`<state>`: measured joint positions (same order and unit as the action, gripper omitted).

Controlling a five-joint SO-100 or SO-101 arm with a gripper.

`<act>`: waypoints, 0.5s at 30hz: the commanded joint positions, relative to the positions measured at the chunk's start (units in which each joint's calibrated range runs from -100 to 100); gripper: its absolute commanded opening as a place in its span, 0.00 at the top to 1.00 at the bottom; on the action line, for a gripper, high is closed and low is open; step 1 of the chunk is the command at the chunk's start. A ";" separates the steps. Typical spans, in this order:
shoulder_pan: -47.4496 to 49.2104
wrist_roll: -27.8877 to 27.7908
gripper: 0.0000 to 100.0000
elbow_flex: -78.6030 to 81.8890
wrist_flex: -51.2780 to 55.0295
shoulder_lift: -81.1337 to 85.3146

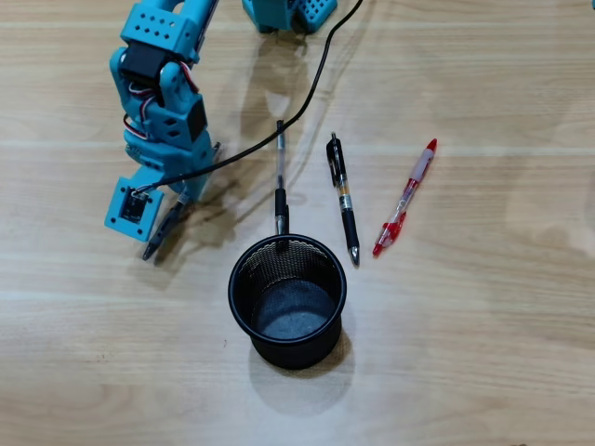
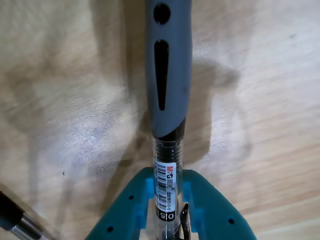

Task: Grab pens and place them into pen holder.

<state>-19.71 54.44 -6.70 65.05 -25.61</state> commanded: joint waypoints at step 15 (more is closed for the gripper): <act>7.68 -1.43 0.98 6.57 -14.73 35.65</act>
<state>-13.31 52.78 -1.82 55.54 3.48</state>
